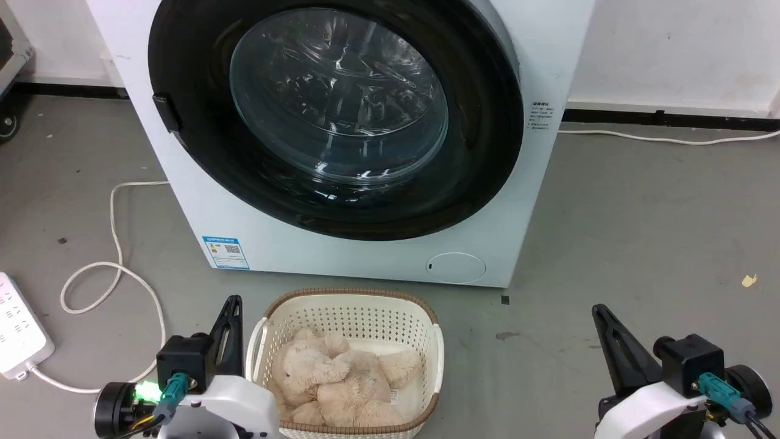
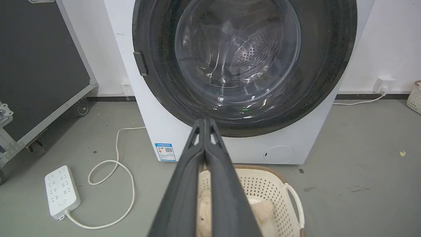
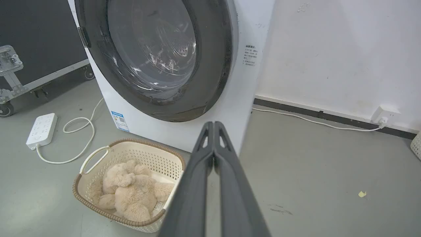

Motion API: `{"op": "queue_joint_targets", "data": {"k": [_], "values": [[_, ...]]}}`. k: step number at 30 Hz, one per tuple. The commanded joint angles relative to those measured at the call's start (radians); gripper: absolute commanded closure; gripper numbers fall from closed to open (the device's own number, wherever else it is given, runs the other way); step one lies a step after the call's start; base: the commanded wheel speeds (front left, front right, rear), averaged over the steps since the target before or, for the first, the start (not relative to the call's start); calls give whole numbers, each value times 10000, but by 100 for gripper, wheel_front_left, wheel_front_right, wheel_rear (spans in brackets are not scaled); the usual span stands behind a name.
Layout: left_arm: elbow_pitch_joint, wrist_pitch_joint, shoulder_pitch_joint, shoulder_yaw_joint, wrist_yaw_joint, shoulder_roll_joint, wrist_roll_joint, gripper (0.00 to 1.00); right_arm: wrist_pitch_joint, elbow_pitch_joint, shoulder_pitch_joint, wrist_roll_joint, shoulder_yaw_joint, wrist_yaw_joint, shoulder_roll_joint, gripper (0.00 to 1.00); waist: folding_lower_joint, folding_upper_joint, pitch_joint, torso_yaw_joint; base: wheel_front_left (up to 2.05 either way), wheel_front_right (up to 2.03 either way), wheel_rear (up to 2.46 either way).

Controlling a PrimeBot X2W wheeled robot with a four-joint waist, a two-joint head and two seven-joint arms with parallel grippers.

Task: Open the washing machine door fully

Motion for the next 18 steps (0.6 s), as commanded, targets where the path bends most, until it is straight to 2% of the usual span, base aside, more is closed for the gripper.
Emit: {"op": "queue_joint_targets", "data": {"k": [1, 18], "values": [[9, 7, 80, 23, -32, 0, 16, 100, 8, 11, -66, -72, -8, 36, 2, 100, -1, -1, 0, 0, 0, 0, 0], [11, 19, 100, 33, -40, 0, 20, 100, 21, 14, -83, -97, -8, 46, 2, 100, -1, -1, 0, 0, 0, 0, 0]]}}
